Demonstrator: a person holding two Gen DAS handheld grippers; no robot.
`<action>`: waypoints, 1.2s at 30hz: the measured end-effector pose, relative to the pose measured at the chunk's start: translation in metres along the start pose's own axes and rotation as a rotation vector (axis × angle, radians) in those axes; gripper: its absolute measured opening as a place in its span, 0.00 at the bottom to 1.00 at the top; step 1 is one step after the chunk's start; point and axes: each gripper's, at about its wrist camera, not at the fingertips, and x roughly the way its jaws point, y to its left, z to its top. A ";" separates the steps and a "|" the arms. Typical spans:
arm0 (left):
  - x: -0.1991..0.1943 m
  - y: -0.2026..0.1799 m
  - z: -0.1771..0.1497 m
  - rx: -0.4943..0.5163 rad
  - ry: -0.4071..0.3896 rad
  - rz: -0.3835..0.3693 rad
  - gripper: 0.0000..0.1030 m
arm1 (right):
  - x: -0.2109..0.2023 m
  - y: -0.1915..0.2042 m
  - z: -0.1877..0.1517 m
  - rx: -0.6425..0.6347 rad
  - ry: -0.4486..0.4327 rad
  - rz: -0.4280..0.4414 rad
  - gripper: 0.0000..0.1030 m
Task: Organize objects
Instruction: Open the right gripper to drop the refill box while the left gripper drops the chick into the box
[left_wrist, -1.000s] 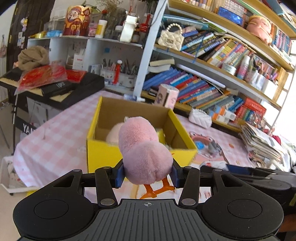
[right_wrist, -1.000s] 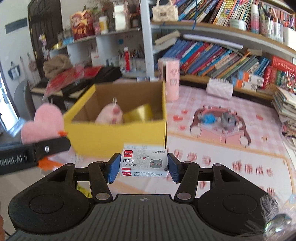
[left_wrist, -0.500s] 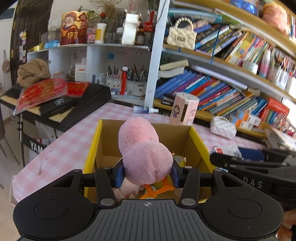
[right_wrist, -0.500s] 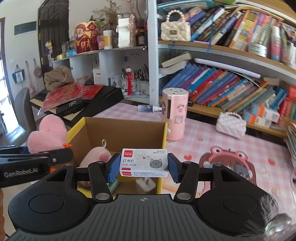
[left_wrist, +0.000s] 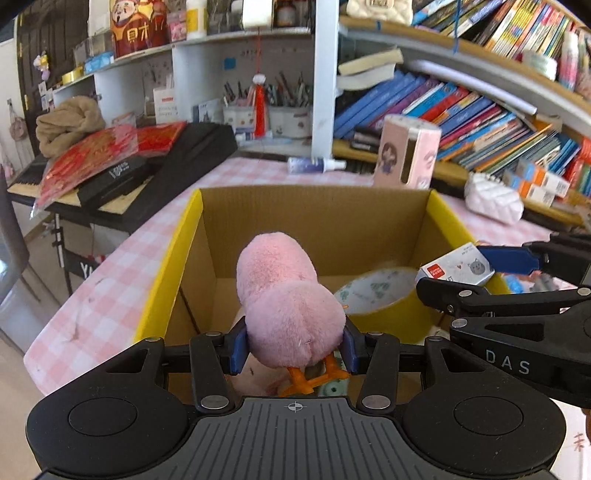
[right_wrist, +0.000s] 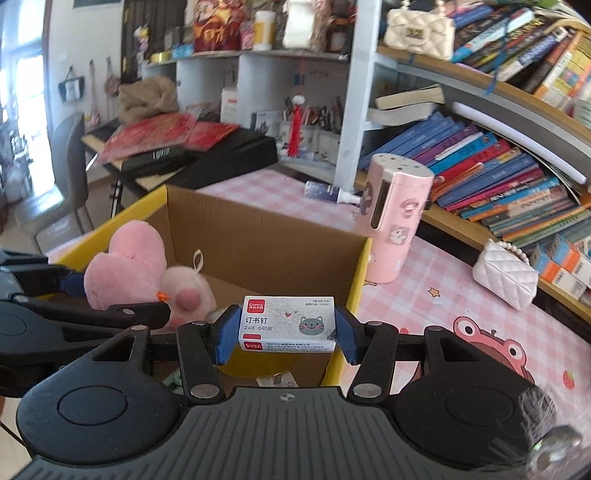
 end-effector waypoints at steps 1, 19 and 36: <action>0.003 0.000 -0.001 0.000 0.009 0.006 0.45 | 0.003 0.001 0.000 -0.015 0.003 0.003 0.50; 0.015 -0.008 -0.011 0.058 0.055 0.051 0.70 | 0.025 0.013 0.002 -0.146 0.008 0.033 0.50; 0.001 -0.013 -0.012 0.077 0.007 0.047 0.87 | 0.035 0.022 0.009 -0.168 0.038 0.071 0.50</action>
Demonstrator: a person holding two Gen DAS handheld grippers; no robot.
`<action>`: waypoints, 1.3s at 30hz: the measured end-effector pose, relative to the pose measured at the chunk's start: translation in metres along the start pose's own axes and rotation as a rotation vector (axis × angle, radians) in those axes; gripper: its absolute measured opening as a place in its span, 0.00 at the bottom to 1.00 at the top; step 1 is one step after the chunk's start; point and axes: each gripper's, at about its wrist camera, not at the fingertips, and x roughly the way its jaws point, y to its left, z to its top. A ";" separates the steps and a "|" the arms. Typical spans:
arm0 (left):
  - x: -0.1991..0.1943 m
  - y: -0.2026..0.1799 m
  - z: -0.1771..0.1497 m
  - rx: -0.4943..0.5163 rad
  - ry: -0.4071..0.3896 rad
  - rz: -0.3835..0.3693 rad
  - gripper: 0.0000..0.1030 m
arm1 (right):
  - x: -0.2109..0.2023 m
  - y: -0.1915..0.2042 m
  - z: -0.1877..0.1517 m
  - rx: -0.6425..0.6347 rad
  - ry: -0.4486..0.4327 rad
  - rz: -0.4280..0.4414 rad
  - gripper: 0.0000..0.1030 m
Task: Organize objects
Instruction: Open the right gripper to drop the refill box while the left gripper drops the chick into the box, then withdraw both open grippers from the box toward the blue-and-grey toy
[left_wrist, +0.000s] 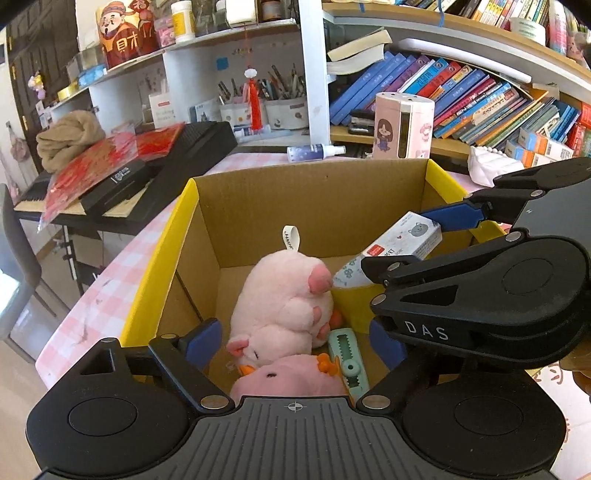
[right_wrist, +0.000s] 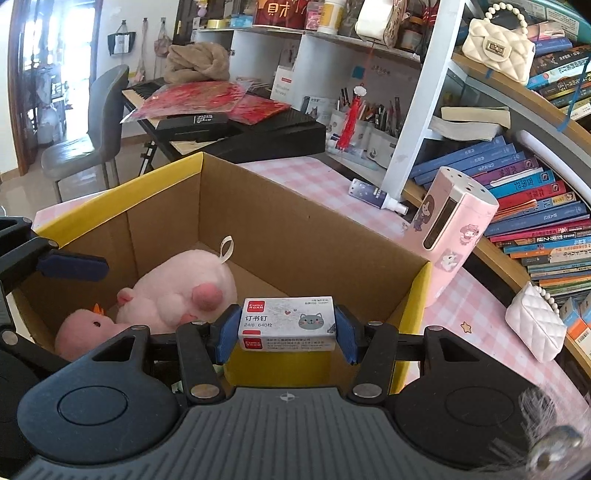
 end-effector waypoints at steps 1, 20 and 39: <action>-0.001 0.001 0.000 -0.004 -0.002 -0.002 0.87 | 0.000 0.000 0.000 0.005 0.002 -0.003 0.50; -0.069 0.013 -0.008 -0.059 -0.163 -0.029 0.93 | -0.082 0.003 -0.005 0.163 -0.171 -0.101 0.68; -0.124 0.038 -0.070 -0.097 -0.149 -0.038 0.96 | -0.141 0.051 -0.060 0.300 -0.105 -0.224 0.75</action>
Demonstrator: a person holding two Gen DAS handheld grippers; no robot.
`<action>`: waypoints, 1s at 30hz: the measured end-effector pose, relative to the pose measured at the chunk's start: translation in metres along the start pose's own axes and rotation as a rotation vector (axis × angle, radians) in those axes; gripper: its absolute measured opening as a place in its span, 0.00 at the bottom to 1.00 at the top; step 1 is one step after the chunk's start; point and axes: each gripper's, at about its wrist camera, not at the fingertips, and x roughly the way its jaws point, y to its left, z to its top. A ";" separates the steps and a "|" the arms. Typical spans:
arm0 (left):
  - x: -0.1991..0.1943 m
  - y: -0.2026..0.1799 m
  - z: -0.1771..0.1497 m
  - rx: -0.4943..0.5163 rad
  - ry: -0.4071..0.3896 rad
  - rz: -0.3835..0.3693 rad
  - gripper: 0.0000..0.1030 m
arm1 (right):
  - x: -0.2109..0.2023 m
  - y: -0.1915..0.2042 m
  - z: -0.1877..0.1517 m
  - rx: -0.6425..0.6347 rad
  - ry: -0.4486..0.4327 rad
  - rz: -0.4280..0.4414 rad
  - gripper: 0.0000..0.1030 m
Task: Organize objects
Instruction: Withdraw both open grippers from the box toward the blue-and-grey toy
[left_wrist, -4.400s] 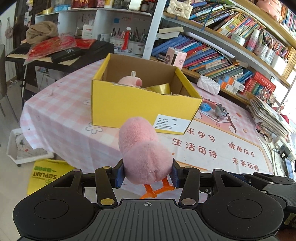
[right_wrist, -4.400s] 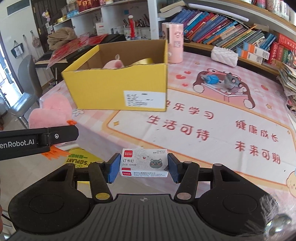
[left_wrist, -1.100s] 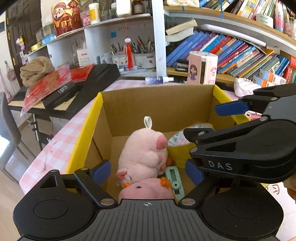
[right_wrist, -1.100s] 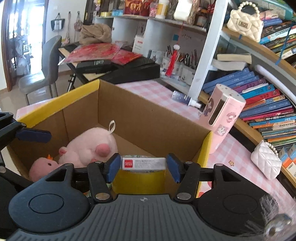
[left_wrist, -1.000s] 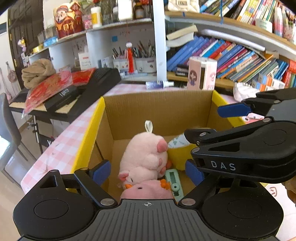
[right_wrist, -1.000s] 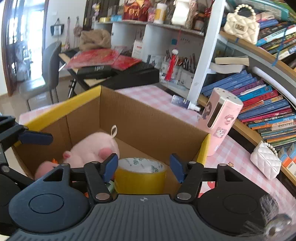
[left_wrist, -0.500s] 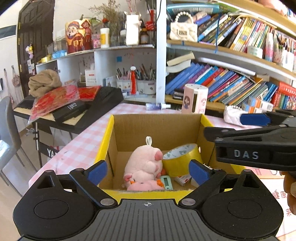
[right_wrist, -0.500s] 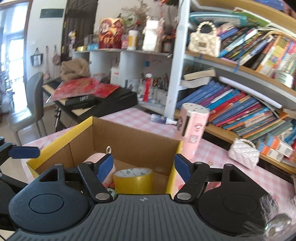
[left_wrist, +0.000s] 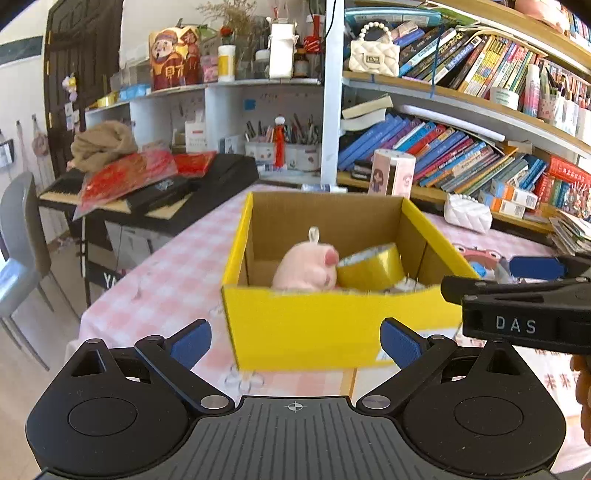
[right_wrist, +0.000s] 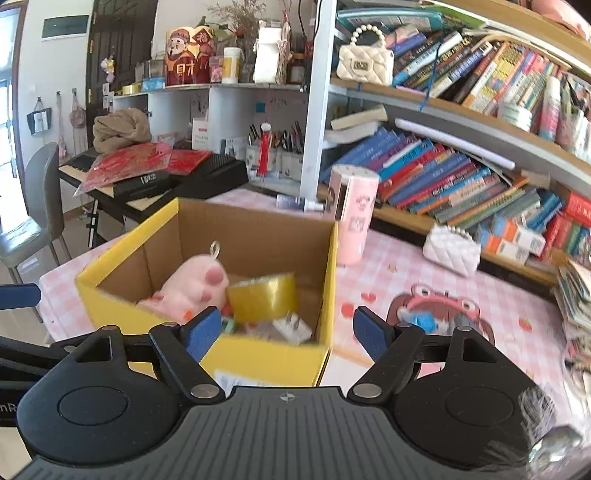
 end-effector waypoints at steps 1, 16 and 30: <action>-0.003 0.001 -0.003 -0.001 0.005 0.004 0.96 | -0.003 0.002 -0.004 0.009 0.011 -0.006 0.76; -0.035 0.012 -0.037 0.016 0.068 -0.010 0.97 | -0.040 0.021 -0.052 0.078 0.110 -0.067 0.81; -0.043 -0.009 -0.055 0.082 0.122 -0.100 0.97 | -0.069 0.011 -0.081 0.136 0.161 -0.149 0.84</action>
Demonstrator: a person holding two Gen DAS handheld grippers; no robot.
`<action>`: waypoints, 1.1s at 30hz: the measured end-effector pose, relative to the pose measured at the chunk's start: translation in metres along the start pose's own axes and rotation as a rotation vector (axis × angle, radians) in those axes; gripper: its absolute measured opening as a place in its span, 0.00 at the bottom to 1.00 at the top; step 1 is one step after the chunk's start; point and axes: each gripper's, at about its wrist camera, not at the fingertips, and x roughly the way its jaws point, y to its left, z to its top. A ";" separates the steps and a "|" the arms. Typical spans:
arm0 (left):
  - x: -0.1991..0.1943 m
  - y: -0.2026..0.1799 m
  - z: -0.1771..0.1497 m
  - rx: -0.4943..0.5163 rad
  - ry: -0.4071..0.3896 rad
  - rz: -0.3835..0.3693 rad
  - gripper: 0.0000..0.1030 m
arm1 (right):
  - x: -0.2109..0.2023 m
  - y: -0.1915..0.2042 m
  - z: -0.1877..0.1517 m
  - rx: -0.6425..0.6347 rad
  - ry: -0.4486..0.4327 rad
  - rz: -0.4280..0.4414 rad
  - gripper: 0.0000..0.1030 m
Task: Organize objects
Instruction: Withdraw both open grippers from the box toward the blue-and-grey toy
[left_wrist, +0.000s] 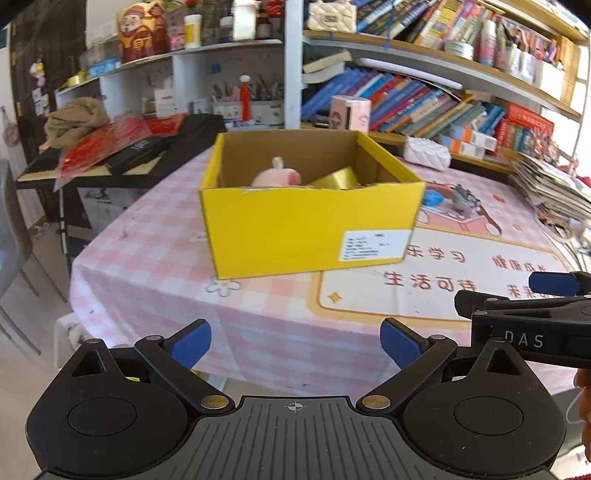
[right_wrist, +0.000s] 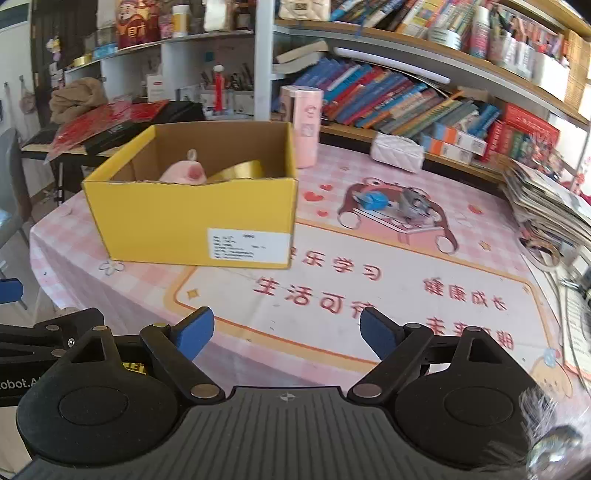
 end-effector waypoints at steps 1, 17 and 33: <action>0.000 -0.003 0.000 0.006 0.001 -0.007 0.97 | -0.001 -0.002 -0.001 0.006 0.002 -0.007 0.84; 0.014 -0.058 0.005 0.112 0.019 -0.124 0.97 | -0.010 -0.055 -0.019 0.108 0.033 -0.130 0.85; 0.046 -0.114 0.036 0.130 0.012 -0.121 0.97 | 0.021 -0.122 0.000 0.147 0.046 -0.130 0.85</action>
